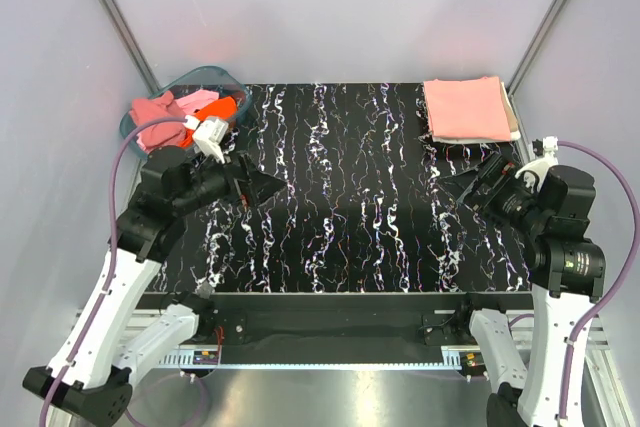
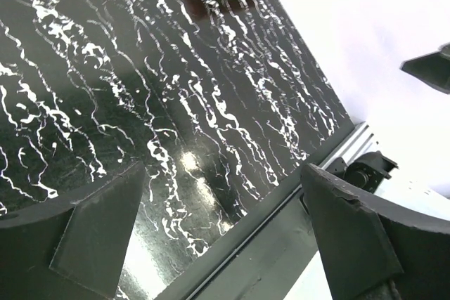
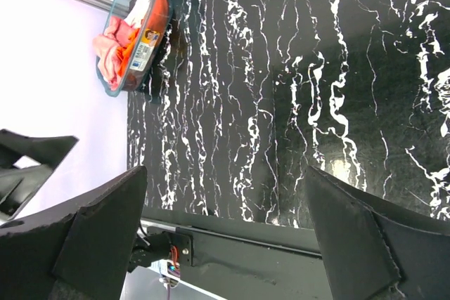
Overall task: Fold and stack the t-shirts
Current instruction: Grab the tshirt from the pile
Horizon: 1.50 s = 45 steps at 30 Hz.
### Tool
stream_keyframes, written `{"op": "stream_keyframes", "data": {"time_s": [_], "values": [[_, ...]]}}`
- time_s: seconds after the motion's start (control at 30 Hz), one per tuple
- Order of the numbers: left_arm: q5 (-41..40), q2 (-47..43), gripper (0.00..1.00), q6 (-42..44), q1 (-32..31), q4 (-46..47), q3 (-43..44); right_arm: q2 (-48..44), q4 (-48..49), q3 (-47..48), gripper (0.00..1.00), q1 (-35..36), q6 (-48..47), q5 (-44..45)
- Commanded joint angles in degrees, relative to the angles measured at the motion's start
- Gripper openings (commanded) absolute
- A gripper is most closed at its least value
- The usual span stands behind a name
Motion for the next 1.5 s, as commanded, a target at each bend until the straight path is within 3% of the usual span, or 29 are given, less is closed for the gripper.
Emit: {"op": "stream_keyframes", "data": {"time_s": [0.0, 0.2, 0.4, 0.53, 0.73, 0.77, 0.9, 1.03, 1.1, 1.4, 1.43, 1.47], "values": [[-2.3, 1.2, 0.99, -1.4, 0.2, 2.6, 2.1, -1.0, 0.5, 2.6, 0.99, 0.3, 1.0, -1.1], [-6.8, 3.9, 0.99, -0.5, 0.1, 1.3, 2.5, -0.8, -0.1, -2.4, 1.0, 1.1, 2.6, -1.3], [-31.4, 11.1, 0.99, -3.5, 0.8, 3.7, 3.4, -1.7, 2.9, -6.4, 1.0, 1.1, 4.7, 2.4], [-31.4, 15.5, 0.99, -0.9, 4.4, 7.5, 7.6, 0.1, 6.3, -7.4, 1.0, 1.1, 6.2, 3.3], [-23.5, 26.7, 0.93, 0.7, 20.5, 7.2, 18.1, 6.5, 10.9, -8.1, 1.0, 1.1, 4.9, 1.2], [-21.9, 30.5, 0.9, 0.6, 25.0, 6.5, 19.6, 7.1, 11.1, -8.5, 1.0, 1.1, 4.7, 1.7], [-24.9, 38.9, 0.81, 1.2, 30.8, 5.0, 23.7, 8.8, 13.0, -8.9, 1.0, 1.1, 2.7, -0.3], [-23.7, 48.0, 0.59, -1.4, 37.0, 4.9, 28.4, 10.7, 16.8, -8.3, 1.0, 1.1, 3.9, -2.4], [-20.1, 52.9, 0.56, -1.5, 37.9, 5.0, 30.3, 11.9, 20.3, -8.7, 1.0, 1.2, 6.1, -4.4], [-20.0, 65.8, 0.54, -0.1, 38.0, 3.8, 36.1, 15.5, 22.2, -7.7, 1.0, 1.1, 5.4, -7.1], [-19.1, 66.9, 0.52, 0.0, 38.0, 3.8, 37.4, 15.6, 22.3, -7.6, 1.0, 1.1, 5.6, -7.2], [-16.5, 68.9, 0.42, 0.4, 38.0, 3.7, 38.4, 15.5, 22.3, -7.5, 1.0, 1.1, 5.5, -7.2]]}}
